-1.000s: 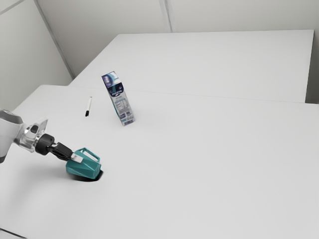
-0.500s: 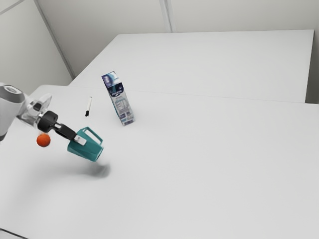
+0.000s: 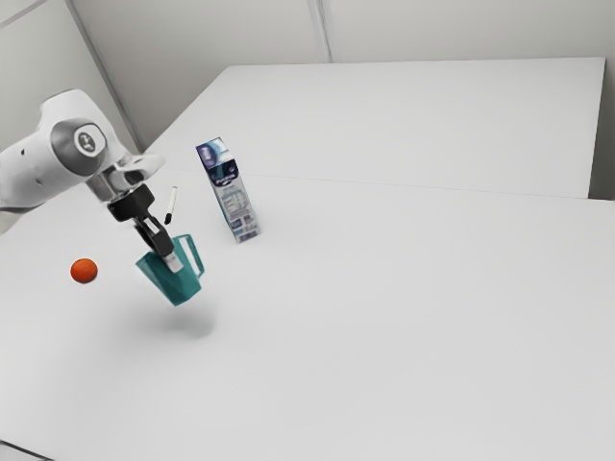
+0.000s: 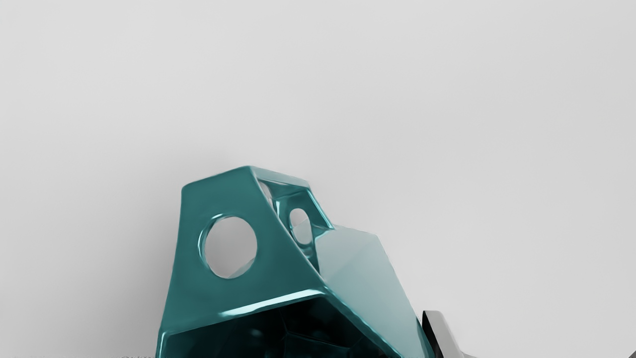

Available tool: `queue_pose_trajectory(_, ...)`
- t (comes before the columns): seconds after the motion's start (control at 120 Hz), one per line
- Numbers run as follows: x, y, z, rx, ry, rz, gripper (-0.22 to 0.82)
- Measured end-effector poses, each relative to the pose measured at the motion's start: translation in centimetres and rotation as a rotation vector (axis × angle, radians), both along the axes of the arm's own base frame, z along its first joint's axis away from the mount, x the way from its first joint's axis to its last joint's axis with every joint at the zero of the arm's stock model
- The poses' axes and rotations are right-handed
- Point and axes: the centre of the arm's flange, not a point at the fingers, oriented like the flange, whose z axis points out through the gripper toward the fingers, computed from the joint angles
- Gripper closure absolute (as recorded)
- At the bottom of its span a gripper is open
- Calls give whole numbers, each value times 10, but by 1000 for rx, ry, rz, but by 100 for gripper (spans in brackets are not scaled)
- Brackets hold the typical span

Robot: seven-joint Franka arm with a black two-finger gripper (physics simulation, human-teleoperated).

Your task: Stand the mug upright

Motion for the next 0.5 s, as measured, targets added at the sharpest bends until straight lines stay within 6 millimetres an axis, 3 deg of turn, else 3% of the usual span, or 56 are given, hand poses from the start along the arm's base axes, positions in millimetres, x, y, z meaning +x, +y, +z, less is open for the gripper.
queue_pose_trajectory(0.2,10,-26,9,161,-22,42,78)
queue_pose_trajectory(0.325,17,-52,15,243,-52,57,78)
queue_pose_trajectory(0.5,20,-77,3,307,-78,106,78)
